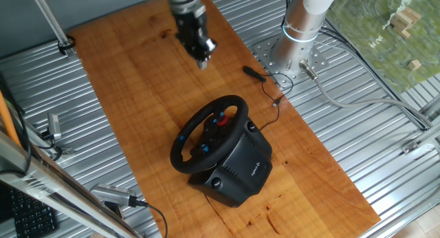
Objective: Rotate the steering wheel 90 degrees counterclockwise
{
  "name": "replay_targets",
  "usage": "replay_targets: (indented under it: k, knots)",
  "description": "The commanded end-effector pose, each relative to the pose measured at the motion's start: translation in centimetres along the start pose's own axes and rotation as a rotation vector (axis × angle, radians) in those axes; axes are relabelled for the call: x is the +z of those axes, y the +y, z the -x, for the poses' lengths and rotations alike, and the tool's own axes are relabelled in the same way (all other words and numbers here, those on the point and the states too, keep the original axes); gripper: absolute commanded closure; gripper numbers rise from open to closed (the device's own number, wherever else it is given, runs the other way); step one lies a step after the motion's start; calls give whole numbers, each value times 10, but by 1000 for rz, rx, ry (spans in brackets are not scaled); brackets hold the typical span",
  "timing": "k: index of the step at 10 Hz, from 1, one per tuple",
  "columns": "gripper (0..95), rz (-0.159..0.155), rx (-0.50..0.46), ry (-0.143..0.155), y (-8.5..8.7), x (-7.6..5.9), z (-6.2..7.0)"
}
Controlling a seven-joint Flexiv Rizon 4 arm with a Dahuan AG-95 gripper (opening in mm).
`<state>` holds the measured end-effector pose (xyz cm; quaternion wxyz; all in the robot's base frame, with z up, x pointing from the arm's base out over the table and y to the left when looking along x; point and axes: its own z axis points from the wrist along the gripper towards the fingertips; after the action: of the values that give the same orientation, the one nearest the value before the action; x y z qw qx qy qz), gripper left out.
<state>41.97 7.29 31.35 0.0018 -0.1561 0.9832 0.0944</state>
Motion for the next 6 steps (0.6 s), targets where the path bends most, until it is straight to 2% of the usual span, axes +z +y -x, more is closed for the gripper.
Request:
replay_targets:
  k: [1,3,4,6]
  knots:
    - [950,-91,64,-55,-10,-13,-7]
    - [950,-103,60,-56,-12,-6,-16]
    - [950,-130,61,-51,-13,0,-21]
    - [950,-153,60,-57,-15,12,-30]
